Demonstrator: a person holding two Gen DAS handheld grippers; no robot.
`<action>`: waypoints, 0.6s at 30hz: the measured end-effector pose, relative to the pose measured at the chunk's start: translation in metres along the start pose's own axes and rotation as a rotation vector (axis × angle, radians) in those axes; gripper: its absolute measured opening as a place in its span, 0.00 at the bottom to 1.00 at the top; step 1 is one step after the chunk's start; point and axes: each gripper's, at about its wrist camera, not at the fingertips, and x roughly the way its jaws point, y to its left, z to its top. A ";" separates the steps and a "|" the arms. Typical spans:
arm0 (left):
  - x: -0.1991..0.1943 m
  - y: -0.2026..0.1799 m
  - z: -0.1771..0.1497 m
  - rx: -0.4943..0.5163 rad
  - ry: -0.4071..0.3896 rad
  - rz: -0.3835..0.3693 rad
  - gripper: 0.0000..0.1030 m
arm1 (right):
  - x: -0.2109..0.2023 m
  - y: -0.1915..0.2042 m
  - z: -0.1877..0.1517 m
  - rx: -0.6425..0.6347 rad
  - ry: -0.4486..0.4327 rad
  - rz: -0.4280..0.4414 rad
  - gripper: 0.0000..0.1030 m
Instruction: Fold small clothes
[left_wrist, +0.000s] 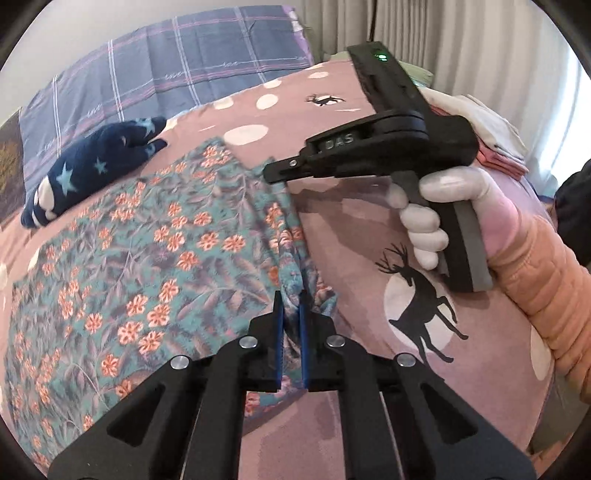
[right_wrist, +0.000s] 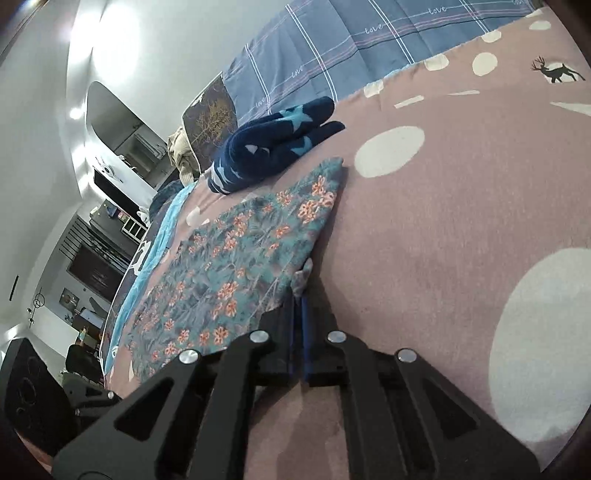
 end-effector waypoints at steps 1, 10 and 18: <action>0.001 0.001 -0.001 -0.010 0.003 -0.008 0.07 | 0.000 -0.001 0.000 0.006 -0.001 0.005 0.03; 0.015 -0.035 -0.007 0.059 0.054 -0.177 0.02 | -0.014 0.013 0.009 -0.023 -0.097 -0.025 0.02; 0.019 -0.056 -0.014 0.107 0.083 -0.229 0.00 | 0.008 -0.009 0.003 0.036 0.013 -0.060 0.04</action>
